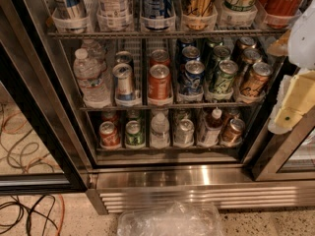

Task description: Pick 7up can from top shelf of fridge

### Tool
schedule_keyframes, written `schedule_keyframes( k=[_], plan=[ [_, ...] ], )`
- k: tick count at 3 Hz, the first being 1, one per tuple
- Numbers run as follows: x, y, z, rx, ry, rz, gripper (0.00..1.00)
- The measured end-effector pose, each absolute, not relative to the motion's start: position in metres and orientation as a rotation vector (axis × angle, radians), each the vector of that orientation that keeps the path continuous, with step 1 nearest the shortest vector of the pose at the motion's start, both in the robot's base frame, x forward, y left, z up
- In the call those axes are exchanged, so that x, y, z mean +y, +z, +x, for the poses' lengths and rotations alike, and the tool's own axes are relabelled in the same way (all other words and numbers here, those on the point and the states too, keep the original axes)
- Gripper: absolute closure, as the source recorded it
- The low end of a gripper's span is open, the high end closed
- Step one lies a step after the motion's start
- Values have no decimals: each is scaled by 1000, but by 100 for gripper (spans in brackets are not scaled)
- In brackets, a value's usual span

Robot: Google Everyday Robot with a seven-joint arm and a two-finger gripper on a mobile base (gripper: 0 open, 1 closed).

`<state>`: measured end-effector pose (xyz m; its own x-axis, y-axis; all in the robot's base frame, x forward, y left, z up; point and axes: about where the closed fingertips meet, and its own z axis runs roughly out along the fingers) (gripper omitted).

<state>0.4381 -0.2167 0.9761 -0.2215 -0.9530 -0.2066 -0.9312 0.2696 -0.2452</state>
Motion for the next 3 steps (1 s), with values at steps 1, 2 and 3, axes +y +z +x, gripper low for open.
schedule_keyframes(
  k=[1, 2, 3],
  plan=[
    [-217, 976, 438, 2232, -98, -1725, 0],
    [-216, 976, 440, 2198, -112, -1678, 0],
    [-209, 969, 441, 2133, -134, -1595, 0]
  ],
)
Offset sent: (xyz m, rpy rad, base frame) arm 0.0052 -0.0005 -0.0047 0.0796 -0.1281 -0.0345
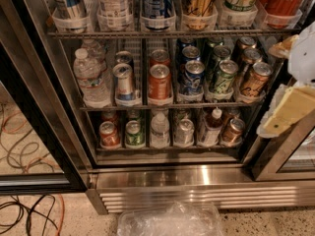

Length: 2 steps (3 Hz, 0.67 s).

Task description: Pick 7up can from top shelf of fridge

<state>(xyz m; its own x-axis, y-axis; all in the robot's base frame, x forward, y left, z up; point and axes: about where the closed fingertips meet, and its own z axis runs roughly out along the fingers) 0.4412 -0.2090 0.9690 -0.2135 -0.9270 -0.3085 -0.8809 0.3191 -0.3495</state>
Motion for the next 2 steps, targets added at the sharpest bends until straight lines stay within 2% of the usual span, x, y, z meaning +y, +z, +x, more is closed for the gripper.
schedule_keyframes(
  k=[2],
  plan=[
    [-183, 965, 469, 1826, -97, -1480, 0]
  ],
)
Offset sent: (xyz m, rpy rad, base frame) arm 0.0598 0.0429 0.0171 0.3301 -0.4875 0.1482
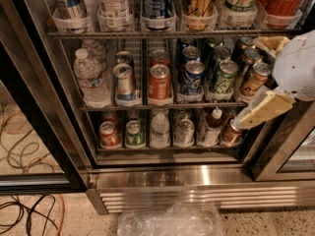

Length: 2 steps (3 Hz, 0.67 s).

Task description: Pick 7up can from top shelf of fridge

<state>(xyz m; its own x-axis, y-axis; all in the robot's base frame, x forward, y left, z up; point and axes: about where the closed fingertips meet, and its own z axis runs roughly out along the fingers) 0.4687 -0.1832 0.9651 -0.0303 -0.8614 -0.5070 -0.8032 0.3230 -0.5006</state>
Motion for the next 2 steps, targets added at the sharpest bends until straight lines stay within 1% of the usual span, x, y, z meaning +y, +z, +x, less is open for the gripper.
schedule_keyframes(
  k=[1, 2],
  plan=[
    [-177, 983, 481, 1748, -129, -1445, 0],
    [-177, 983, 481, 1748, -130, -1445, 0]
  ],
)
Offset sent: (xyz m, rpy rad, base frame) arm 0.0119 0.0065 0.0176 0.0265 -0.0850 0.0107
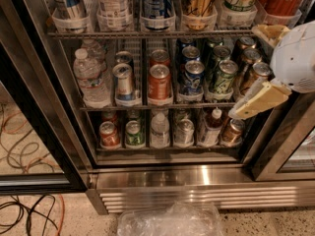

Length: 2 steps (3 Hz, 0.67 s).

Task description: Pick 7up can from top shelf of fridge

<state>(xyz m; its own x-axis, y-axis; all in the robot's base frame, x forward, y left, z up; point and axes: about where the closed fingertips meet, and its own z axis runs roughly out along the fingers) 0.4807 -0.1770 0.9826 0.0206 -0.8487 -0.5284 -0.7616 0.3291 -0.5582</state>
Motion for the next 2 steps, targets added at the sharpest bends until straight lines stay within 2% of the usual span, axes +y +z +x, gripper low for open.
schedule_keyframes(
  k=[2],
  plan=[
    [-148, 962, 474, 1810, 39, -1106, 0]
  ],
)
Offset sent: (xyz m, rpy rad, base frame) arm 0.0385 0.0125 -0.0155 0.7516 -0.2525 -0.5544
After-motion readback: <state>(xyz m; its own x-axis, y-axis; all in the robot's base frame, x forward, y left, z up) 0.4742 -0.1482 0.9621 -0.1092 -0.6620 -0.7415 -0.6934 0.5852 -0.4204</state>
